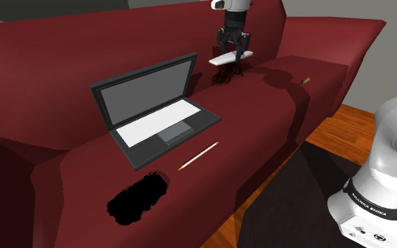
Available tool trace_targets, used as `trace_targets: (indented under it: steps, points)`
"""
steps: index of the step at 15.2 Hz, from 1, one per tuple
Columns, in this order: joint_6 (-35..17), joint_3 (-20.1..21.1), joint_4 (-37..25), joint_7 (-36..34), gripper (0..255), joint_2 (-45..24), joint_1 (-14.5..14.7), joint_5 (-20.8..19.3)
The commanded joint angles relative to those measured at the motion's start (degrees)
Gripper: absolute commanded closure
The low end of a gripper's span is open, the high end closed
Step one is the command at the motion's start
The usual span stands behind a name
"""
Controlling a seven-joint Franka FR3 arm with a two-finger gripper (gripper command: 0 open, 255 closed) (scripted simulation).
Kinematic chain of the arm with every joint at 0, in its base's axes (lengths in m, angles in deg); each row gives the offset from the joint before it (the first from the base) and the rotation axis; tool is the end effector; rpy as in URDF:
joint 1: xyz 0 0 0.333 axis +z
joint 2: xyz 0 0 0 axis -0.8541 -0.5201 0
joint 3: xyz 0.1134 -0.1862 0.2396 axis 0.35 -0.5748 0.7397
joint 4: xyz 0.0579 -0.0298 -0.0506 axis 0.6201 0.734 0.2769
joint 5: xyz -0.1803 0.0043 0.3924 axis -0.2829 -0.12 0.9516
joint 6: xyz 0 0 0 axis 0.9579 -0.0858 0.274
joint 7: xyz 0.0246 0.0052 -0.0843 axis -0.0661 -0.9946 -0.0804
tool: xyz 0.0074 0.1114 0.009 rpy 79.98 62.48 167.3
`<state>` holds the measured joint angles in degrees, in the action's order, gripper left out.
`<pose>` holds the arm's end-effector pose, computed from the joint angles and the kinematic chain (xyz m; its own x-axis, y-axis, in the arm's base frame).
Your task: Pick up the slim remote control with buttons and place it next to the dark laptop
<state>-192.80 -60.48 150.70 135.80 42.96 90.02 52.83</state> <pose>0.6041 -0.0520 0.5403 0.0382 0.9992 0.0071 0.9970 -0.0386 0.0668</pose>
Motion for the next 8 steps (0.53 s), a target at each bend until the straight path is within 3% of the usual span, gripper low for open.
trace_targets:
  steps: [1,8]
  points:
    - [-1.6,0.0,1.6,0.0,255,0.0,0.0,0.0]
    - [-6.9,-0.1,6.4,0.4,255,-0.6,-0.1,0.4]
